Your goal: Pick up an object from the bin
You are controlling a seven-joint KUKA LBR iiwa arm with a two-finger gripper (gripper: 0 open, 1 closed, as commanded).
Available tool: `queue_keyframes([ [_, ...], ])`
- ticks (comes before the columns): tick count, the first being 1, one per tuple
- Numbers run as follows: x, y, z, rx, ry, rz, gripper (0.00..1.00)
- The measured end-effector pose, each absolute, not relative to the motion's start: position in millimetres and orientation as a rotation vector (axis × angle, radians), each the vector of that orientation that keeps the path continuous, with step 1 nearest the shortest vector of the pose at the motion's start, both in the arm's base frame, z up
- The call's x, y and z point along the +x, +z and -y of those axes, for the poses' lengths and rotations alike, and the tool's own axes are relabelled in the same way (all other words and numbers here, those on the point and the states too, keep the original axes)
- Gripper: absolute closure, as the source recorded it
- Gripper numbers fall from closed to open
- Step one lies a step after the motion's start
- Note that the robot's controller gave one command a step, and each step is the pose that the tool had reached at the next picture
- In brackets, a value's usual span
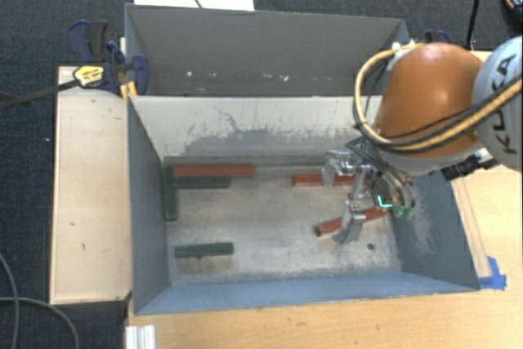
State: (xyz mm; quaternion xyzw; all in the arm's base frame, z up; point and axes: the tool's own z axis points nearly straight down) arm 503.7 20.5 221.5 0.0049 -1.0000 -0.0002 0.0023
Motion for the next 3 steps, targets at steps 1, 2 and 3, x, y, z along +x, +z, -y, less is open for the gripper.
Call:
queue_keyframes([
  [1, 524.7, 79, 9, -0.059, 0.0, 3.136, 0.0],
  [2, 568.7, 71, 48, 0.468, 0.003, 3.112, 0.0],
  [3, 568.2, 71, 47, 0.464, 0.0, 3.112, 1.0],
])
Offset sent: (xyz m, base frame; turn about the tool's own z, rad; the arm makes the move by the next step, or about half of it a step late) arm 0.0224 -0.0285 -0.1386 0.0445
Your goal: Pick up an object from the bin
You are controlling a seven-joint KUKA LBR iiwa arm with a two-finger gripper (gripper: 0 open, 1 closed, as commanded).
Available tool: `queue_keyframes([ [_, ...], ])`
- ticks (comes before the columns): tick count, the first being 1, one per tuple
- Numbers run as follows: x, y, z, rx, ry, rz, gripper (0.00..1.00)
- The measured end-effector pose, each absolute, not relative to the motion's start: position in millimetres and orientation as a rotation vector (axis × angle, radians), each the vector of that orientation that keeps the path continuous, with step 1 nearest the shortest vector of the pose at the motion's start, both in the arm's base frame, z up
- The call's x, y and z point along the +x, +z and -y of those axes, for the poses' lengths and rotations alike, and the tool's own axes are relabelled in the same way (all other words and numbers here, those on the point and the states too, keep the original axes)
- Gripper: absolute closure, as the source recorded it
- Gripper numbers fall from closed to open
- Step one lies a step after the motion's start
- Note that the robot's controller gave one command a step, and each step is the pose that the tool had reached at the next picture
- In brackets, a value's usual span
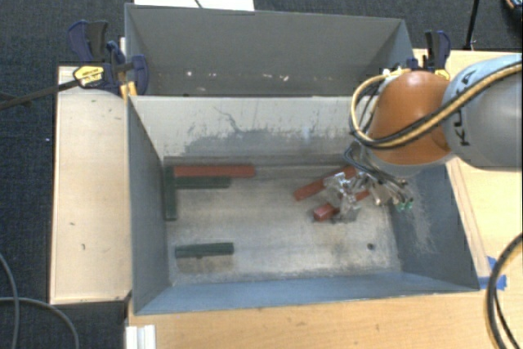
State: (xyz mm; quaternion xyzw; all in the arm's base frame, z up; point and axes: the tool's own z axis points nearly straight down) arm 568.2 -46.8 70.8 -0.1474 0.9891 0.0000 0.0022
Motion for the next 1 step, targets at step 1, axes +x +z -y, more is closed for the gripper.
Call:
queue_keyframes([
  [1, 564.9, 220.9, 35.5, -1.045, -0.004, -2.954, 1.0],
])
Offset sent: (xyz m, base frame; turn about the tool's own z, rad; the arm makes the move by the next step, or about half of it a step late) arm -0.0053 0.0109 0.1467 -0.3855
